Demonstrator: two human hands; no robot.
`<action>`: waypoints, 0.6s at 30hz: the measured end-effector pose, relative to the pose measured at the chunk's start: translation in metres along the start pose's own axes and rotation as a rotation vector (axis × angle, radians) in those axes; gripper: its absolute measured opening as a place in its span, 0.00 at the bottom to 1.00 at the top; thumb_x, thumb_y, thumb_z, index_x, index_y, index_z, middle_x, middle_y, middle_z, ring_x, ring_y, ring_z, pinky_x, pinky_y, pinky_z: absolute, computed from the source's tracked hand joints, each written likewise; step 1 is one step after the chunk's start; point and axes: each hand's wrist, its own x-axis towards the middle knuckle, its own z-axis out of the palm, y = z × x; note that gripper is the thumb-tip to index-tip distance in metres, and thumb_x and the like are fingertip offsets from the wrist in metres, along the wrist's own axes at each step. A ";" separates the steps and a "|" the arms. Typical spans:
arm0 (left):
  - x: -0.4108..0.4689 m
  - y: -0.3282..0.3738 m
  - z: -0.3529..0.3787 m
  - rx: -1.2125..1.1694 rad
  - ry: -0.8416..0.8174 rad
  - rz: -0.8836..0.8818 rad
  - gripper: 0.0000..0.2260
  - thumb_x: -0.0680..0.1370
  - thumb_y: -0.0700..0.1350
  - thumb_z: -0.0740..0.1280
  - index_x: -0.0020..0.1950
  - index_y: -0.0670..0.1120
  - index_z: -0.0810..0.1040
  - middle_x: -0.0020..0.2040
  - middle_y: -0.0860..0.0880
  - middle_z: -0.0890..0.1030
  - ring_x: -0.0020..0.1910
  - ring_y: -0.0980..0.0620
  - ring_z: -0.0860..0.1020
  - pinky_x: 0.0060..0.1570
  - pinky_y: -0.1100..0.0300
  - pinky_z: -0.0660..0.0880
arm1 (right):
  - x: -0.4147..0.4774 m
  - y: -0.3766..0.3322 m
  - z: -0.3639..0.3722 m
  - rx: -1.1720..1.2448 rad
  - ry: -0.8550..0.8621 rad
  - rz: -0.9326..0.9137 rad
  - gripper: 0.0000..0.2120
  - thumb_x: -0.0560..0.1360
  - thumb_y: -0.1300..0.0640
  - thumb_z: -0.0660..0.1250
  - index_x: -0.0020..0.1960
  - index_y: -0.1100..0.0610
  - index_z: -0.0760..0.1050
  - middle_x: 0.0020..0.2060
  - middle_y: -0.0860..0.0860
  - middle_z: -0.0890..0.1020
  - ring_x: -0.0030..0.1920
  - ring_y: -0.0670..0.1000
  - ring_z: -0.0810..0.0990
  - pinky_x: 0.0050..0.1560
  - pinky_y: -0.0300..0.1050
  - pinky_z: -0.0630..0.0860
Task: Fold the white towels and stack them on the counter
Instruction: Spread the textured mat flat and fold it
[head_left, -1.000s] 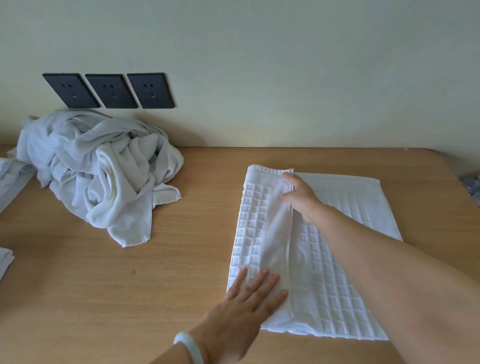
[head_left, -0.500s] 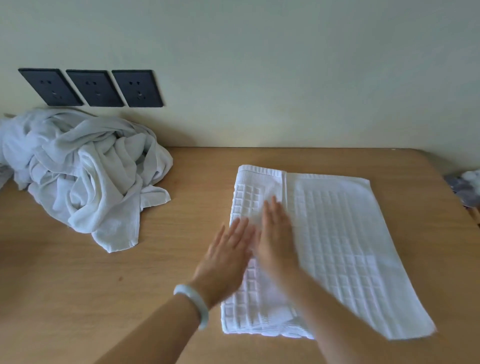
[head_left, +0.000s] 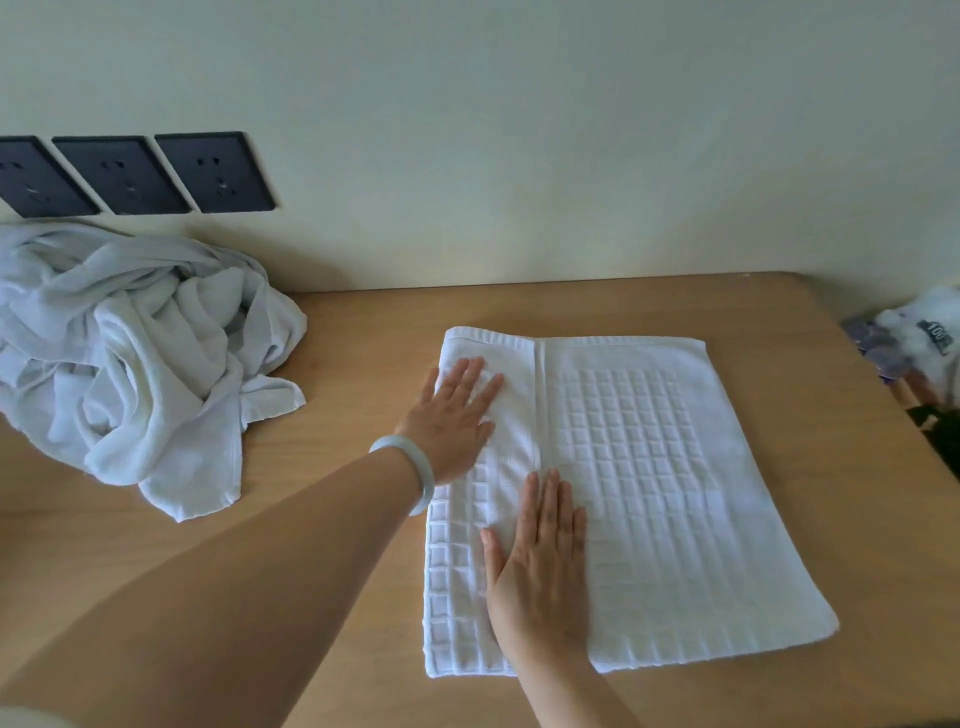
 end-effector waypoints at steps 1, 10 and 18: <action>0.005 0.006 0.001 0.010 0.029 0.037 0.26 0.84 0.55 0.43 0.79 0.52 0.37 0.80 0.47 0.37 0.78 0.47 0.36 0.76 0.45 0.37 | 0.001 -0.001 0.001 0.002 -0.003 0.006 0.35 0.80 0.39 0.42 0.77 0.62 0.56 0.76 0.61 0.60 0.76 0.58 0.59 0.73 0.57 0.57; 0.056 0.022 -0.007 -0.106 -0.160 -0.127 0.30 0.80 0.67 0.42 0.77 0.60 0.32 0.78 0.50 0.31 0.76 0.42 0.31 0.74 0.40 0.35 | 0.003 0.003 0.002 0.002 0.011 -0.020 0.33 0.80 0.39 0.46 0.78 0.59 0.56 0.76 0.59 0.60 0.76 0.57 0.57 0.73 0.56 0.53; 0.043 0.029 -0.010 -0.088 -0.076 -0.081 0.29 0.81 0.63 0.42 0.78 0.57 0.34 0.78 0.48 0.32 0.77 0.45 0.32 0.75 0.40 0.37 | 0.010 0.012 -0.007 0.041 0.016 -0.023 0.31 0.79 0.39 0.48 0.76 0.56 0.63 0.73 0.57 0.68 0.72 0.56 0.68 0.70 0.52 0.57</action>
